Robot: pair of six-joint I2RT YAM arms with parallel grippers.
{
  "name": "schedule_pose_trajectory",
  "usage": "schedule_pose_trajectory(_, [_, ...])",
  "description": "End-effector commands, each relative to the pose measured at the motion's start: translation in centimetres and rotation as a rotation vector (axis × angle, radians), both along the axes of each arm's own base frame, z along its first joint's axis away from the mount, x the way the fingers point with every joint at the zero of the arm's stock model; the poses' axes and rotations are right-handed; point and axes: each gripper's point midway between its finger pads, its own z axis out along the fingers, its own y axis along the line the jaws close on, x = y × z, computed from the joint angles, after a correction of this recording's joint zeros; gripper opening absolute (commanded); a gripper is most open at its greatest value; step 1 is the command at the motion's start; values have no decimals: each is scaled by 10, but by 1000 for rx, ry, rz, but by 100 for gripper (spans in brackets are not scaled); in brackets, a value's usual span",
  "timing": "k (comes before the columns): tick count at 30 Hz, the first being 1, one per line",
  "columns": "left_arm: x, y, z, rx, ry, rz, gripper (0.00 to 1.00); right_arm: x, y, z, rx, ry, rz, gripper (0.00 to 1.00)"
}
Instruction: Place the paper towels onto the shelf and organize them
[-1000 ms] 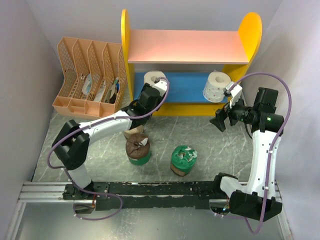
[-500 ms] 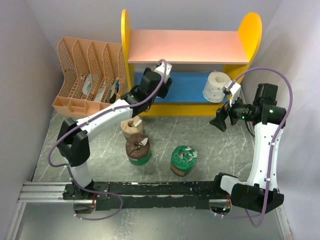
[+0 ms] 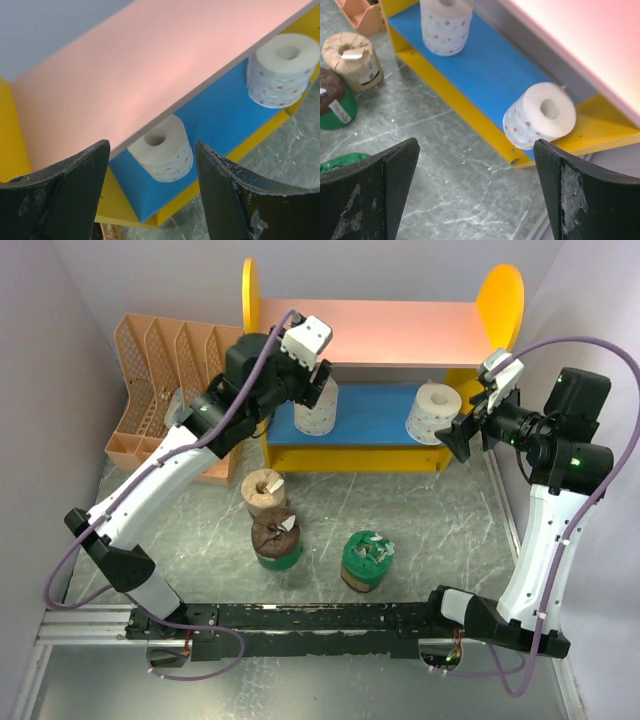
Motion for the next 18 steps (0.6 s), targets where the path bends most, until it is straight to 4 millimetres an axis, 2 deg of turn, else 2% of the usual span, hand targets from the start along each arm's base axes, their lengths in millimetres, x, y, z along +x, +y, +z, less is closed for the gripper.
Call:
schedule_pose_trajectory(1, [-37, 4, 47, 99, -92, -219, 80, 2, 4, 33, 42, -52, -4, 100])
schedule_pose_trajectory(3, [-50, 6, 63, 119, -119, -277, 81, -5, 12, 36, 53, -46, 46, 100])
schedule_pose_trajectory(6, [-75, 11, 76, 175, -156, -388, 79, -18, 24, 32, 55, -12, 124, 100])
schedule_pose_trajectory(9, [-104, 15, 76, 200, -123, -500, 81, -21, 32, 14, 23, 70, 131, 100])
schedule_pose_trajectory(11, [-119, 23, 73, 215, -98, -535, 85, -26, 41, -9, -28, 123, 154, 100])
schedule_pose_trajectory(12, [-130, 29, 70, 241, -98, -565, 90, -27, 43, -22, -48, 159, 155, 100])
schedule_pose_trajectory(14, [-141, 42, 56, 310, -97, -607, 91, -27, 46, -48, -80, 236, 158, 100])
schedule_pose_trajectory(18, [-132, 75, 12, 417, 19, -565, 86, -33, 57, -95, -167, 372, 197, 100])
